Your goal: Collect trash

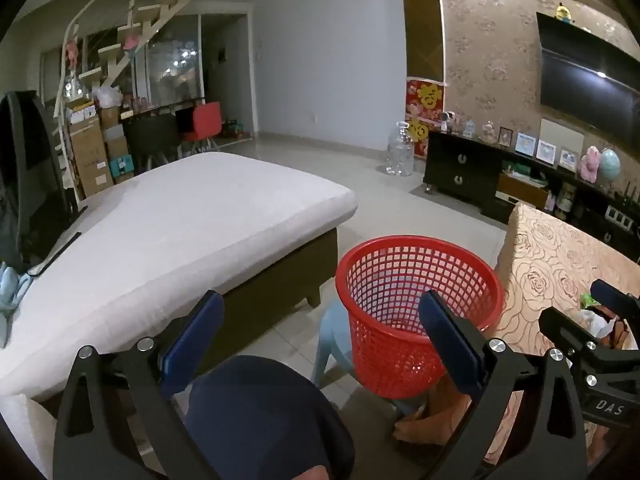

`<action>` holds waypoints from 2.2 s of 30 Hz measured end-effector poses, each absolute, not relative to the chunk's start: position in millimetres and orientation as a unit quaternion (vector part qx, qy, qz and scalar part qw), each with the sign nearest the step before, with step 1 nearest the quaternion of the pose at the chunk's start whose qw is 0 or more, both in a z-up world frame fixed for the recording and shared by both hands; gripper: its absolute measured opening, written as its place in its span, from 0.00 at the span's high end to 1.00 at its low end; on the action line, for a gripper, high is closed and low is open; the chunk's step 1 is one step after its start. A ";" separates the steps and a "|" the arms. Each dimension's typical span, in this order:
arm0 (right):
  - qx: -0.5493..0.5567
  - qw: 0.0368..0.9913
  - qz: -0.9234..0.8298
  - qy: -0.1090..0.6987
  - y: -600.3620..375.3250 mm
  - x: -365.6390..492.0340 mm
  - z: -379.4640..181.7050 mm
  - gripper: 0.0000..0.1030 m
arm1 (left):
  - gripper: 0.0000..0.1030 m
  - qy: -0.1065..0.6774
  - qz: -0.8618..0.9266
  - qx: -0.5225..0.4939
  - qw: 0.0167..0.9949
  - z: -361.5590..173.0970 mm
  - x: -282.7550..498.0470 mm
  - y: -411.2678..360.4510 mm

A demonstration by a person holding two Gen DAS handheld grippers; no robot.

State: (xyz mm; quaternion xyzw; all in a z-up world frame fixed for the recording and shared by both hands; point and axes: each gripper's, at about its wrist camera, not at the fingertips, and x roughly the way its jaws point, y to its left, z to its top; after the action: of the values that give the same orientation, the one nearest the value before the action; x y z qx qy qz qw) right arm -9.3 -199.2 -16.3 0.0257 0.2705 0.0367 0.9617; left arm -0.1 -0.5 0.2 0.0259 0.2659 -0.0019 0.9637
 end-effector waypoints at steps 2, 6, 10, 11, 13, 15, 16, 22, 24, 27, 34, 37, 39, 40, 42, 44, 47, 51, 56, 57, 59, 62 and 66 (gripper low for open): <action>0.027 0.962 0.036 0.271 -200.4 -9.5 -15.9 0.06 | 0.08 0.265 -0.001 0.024 0.964 0.9 0.7 0.0; 0.020 0.963 0.036 0.267 -198.6 -11.1 -15.2 0.06 | 0.08 0.262 -0.001 0.018 0.965 -0.3 -6.1 -4.3; 0.021 0.963 0.035 0.266 -202.1 -12.3 -11.3 0.06 | 0.08 0.257 -0.005 0.016 0.966 -0.6 -10.6 -3.2; 0.021 0.963 0.034 0.266 -202.6 -12.8 -11.0 0.06 | 0.08 0.255 -0.006 0.017 0.967 -0.8 -11.5 -3.4; 0.021 0.964 0.033 0.264 -203.7 -16.6 -13.6 0.06 | 0.08 0.253 -0.006 0.017 0.967 -1.1 -13.5 -3.4; 0.019 0.965 0.029 0.261 -200.8 -23.3 -8.0 0.06 | 0.08 0.252 -0.007 0.020 0.967 7.6 -15.3 1.0; 0.019 0.965 0.028 0.262 -200.5 -23.8 -6.4 0.06 | 0.08 0.252 -0.008 0.020 0.968 8.0 -16.0 1.4; 0.020 0.965 0.027 0.261 -199.6 -26.5 -5.8 0.06 | 0.08 0.251 -0.007 0.021 0.968 9.0 -17.1 0.4; 0.018 0.965 0.028 0.262 -199.2 -26.9 -5.5 0.06 | 0.08 0.252 -0.007 0.021 0.967 9.2 -16.0 0.0; 0.019 0.965 0.028 0.261 -198.7 -27.4 -6.5 0.06 | 0.08 0.252 -0.007 0.021 0.968 8.3 -16.4 -0.4; 0.014 0.963 0.031 0.268 -195.5 -22.8 -11.0 0.06 | 0.08 0.253 -0.005 0.018 0.967 7.3 -18.4 -1.5; 0.014 0.962 0.032 0.270 -194.2 -22.5 -12.3 0.06 | 0.08 0.255 -0.005 0.016 0.967 4.9 -17.4 0.2; 0.014 0.962 0.034 0.270 -194.8 -22.7 -11.2 0.06 | 0.08 0.256 -0.005 0.015 0.967 3.0 -15.5 0.6; 0.014 0.962 0.034 0.270 -194.6 -22.7 -11.3 0.06 | 0.08 0.256 -0.005 0.015 0.967 3.0 -15.4 0.9; 0.014 0.962 0.034 0.271 -194.3 -22.4 -11.6 0.06 | 0.08 0.256 -0.005 0.015 0.967 3.0 -15.4 1.1; 0.014 0.962 0.033 0.271 -194.1 -22.6 -11.9 0.06 | 0.08 0.256 -0.005 0.015 0.967 3.0 -15.3 1.2; 0.014 0.962 0.034 0.270 -194.1 -22.8 -12.3 0.06 | 0.08 0.256 -0.004 0.015 0.967 2.6 -15.4 0.8; 0.013 0.961 0.034 0.272 -193.0 -22.2 -14.7 0.06 | 0.08 0.256 -0.005 0.015 0.967 2.4 -15.5 0.8; 0.013 0.961 0.035 0.274 -193.0 -20.9 -16.9 0.06 | 0.08 0.256 -0.005 0.014 0.967 1.8 -15.7 0.6; 0.012 0.961 0.035 0.274 -193.0 -20.9 -17.0 0.06 | 0.08 0.256 -0.005 0.014 0.967 2.0 -15.5 0.6; 0.013 0.961 0.035 0.274 -193.0 -20.9 -17.2 0.06 | 0.08 0.256 -0.005 0.014 0.967 2.0 -15.5 0.3; 0.012 0.961 0.036 0.275 -192.8 -20.9 -18.8 0.06 | 0.08 0.256 -0.005 0.014 0.967 1.9 -15.5 0.3; 0.011 0.960 0.036 0.277 -191.8 -21.4 -21.9 0.06 | 0.08 0.256 -0.005 0.015 0.967 1.9 -15.4 0.1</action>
State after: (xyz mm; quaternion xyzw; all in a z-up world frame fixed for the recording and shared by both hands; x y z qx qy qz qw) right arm -21.4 -191.8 -21.9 0.0110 0.2766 0.0363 0.9602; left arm -15.4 0.1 1.9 0.0146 0.2559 -0.0048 0.9666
